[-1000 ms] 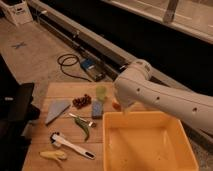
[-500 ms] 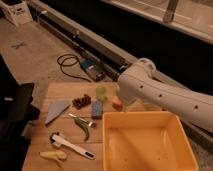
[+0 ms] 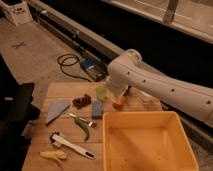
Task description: Wipe tray with sponge
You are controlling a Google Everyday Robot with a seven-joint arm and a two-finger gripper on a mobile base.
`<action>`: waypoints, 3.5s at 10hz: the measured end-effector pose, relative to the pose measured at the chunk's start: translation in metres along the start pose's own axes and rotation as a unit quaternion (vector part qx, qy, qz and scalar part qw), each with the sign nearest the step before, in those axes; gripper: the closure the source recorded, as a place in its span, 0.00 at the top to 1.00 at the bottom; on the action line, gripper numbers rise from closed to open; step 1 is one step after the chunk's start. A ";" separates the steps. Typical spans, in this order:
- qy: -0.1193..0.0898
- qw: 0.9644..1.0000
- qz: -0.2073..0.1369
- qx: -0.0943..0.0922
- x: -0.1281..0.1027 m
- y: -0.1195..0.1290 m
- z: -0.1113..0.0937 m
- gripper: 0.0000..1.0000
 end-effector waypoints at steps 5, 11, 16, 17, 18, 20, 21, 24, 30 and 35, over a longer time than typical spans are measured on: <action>-0.046 0.996 -0.081 0.008 -0.031 -0.034 0.041 0.65; -0.050 0.988 -0.141 -0.024 -0.052 -0.033 0.085 0.65; -0.042 0.984 -0.158 -0.069 -0.045 -0.031 0.098 0.65; -0.040 0.983 -0.162 -0.076 -0.041 -0.028 0.107 0.65; -0.040 0.982 -0.164 -0.085 -0.035 -0.023 0.119 0.65; -0.047 0.981 -0.166 -0.094 -0.033 -0.021 0.138 0.65; -0.051 0.980 -0.165 -0.099 -0.030 -0.016 0.145 0.65; -0.061 0.979 -0.172 -0.091 -0.027 -0.012 0.158 0.65; -0.086 0.978 -0.179 -0.057 -0.029 -0.017 0.176 0.65; -0.121 0.973 -0.190 -0.057 -0.038 -0.024 0.202 0.65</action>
